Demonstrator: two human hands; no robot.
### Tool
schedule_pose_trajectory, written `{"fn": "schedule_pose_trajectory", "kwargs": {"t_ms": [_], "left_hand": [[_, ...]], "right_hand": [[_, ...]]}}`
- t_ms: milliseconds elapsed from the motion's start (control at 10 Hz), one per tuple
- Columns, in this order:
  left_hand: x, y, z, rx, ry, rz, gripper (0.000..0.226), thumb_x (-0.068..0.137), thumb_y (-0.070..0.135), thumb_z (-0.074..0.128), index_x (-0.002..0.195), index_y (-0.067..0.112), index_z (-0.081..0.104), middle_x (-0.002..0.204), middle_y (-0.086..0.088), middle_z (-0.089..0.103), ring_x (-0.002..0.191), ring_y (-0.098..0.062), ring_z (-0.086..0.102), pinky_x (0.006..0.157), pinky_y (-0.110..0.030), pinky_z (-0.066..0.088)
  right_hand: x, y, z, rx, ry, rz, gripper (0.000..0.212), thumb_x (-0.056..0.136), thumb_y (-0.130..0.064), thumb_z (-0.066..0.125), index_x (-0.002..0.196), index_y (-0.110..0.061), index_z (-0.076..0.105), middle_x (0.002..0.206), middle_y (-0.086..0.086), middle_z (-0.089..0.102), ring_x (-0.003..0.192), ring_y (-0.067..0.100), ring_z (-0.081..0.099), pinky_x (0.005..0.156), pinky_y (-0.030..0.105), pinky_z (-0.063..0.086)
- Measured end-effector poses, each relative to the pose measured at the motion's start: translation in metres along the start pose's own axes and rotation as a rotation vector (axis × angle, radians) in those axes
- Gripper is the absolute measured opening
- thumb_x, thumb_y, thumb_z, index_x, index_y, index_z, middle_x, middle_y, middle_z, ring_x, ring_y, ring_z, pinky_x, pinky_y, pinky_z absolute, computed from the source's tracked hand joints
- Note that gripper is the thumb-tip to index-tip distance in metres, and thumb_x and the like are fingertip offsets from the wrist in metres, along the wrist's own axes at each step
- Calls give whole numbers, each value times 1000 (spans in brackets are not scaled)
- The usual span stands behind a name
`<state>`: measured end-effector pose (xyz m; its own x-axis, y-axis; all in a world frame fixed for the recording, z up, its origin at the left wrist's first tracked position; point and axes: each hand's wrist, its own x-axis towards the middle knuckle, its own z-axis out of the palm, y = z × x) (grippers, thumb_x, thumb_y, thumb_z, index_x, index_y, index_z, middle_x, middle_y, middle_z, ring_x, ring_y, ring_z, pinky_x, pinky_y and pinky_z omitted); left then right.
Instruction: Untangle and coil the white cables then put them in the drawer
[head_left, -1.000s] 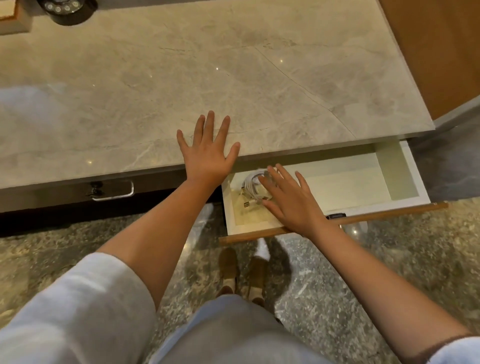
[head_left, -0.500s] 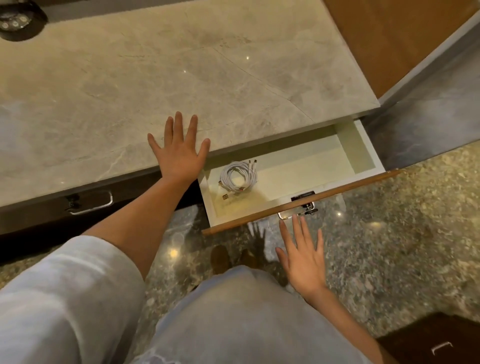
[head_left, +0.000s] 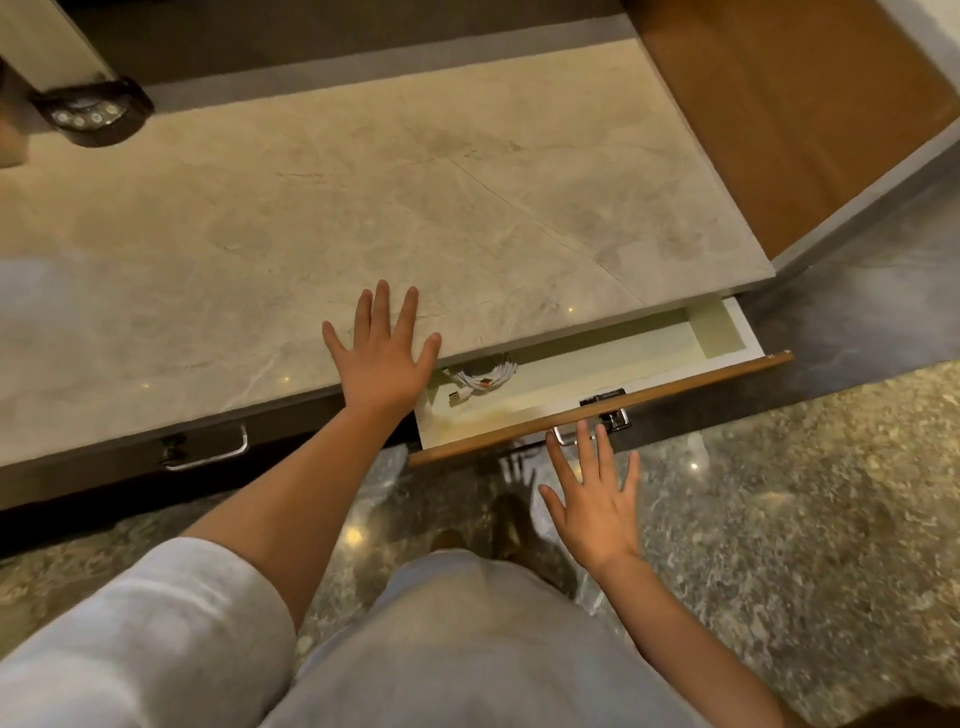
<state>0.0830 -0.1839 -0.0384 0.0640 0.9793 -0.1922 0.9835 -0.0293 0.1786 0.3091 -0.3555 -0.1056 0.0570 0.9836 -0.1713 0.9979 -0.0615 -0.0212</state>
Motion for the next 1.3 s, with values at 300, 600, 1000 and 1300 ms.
{"fn": "schedule_pose_trajectory", "kwargs": {"t_ms": [300, 600, 1000, 1300], "left_hand": [[1, 2, 0, 17, 9, -35, 61, 92, 58, 15, 146, 38, -5, 159, 3, -10, 145, -17, -10, 112, -58, -5], [0, 1, 0, 29, 7, -47, 66, 86, 63, 5, 146, 38, -4, 159, 2, -7, 146, -18, -7, 111, -57, -5], [0, 0, -3, 44, -31, -26, 63, 89, 61, 7, 146, 38, -7, 159, 2, -10, 145, -18, -10, 111, -57, -5], [1, 0, -21, 33, -115, 44, 66, 92, 56, 26, 148, 32, 3, 159, -4, -3, 146, -23, -2, 111, -57, 5]], "right_hand": [[71, 9, -6, 44, 2, -124, 60, 93, -54, 4, 148, -29, 6, 157, 2, -14, 144, 26, -2, 109, 60, 6], [110, -11, -12, 116, -99, -79, 64, 93, -57, 5, 141, -23, 30, 149, 11, 29, 138, 33, 20, 108, 59, 8], [104, -11, -21, 64, -115, -82, 65, 92, -57, 0, 144, -26, 25, 154, 6, 16, 144, 21, -10, 108, 57, 5], [110, 6, -113, 279, -439, -277, 65, 92, -57, 21, 148, -25, 12, 157, 3, 15, 144, 19, 12, 112, 46, 19]]}}
